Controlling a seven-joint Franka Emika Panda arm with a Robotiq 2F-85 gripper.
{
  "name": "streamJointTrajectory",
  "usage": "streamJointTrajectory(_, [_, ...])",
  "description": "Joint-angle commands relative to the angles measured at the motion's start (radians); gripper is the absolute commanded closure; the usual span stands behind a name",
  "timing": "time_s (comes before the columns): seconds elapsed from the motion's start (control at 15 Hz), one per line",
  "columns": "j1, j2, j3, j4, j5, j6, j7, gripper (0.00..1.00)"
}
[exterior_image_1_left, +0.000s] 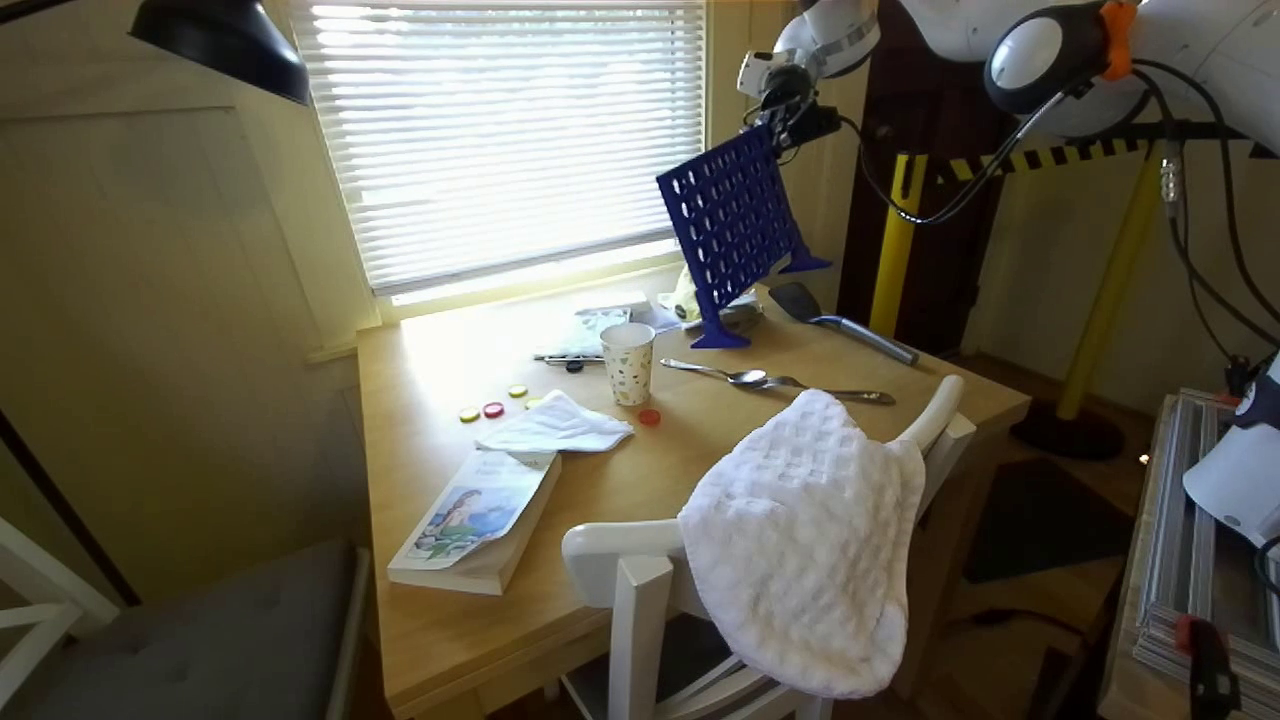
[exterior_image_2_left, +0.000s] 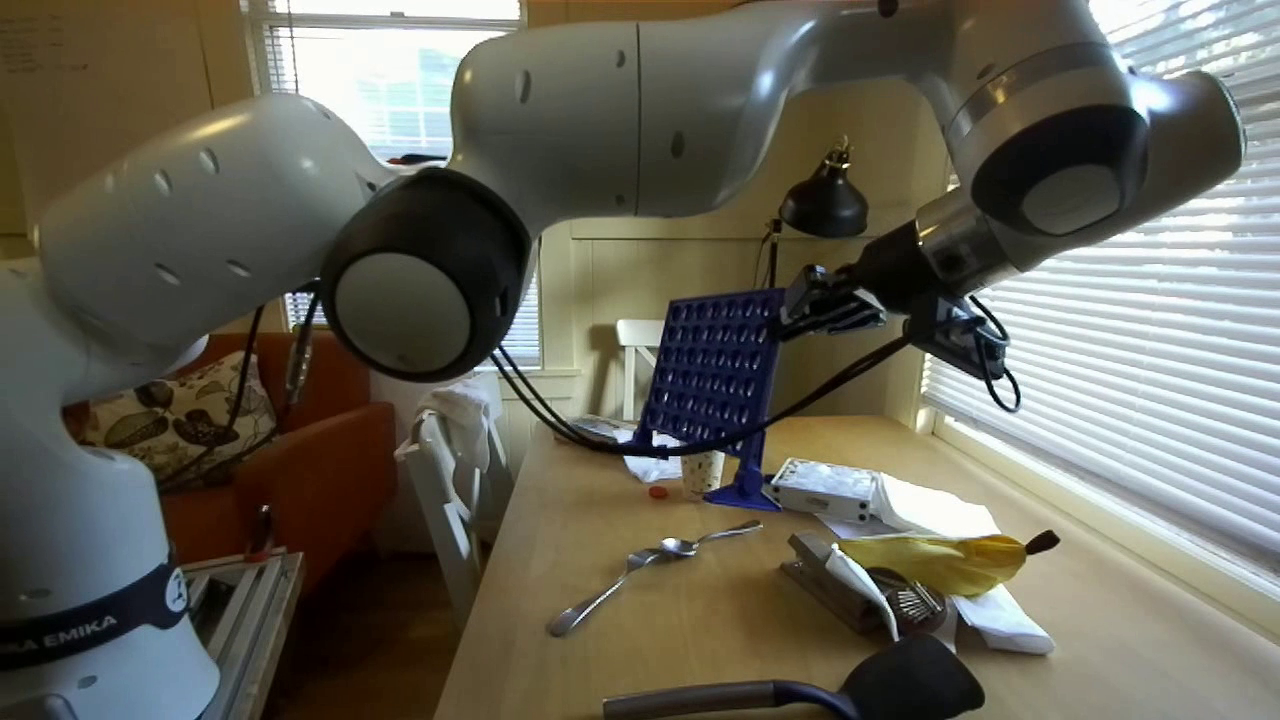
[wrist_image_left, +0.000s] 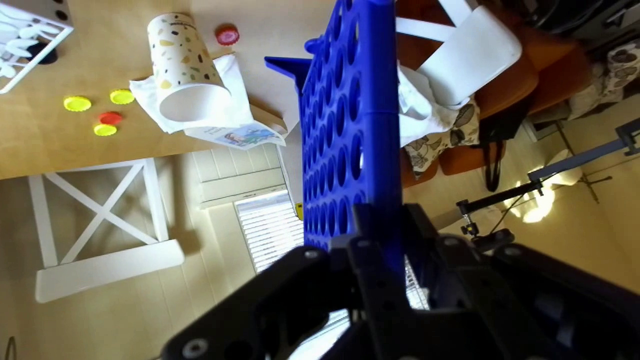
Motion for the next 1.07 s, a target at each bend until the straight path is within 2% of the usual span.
streamJointTrajectory(0.0, [0.002, -0.001, -0.027, 0.0, -0.054, -0.045, -0.122, 0.95])
streamJointTrajectory(0.13, [0.007, 0.004, -0.033, 0.0, -0.079, 0.022, -0.199, 0.95])
streamJointTrajectory(0.2, [0.001, 0.007, -0.023, 0.0, -0.059, -0.005, -0.136, 0.8])
streamJointTrajectory(0.53, [0.003, 0.01, -0.024, 0.0, -0.074, 0.017, -0.174, 0.8])
streamJointTrajectory(0.6, [0.014, 0.006, -0.027, 0.0, -0.088, 0.021, -0.21, 0.95])
streamJointTrajectory(0.73, [0.025, 0.004, -0.029, 0.0, -0.106, 0.027, -0.263, 0.95])
streamJointTrajectory(1.0, [0.04, 0.0, -0.035, 0.0, -0.162, 0.056, -0.499, 0.95])
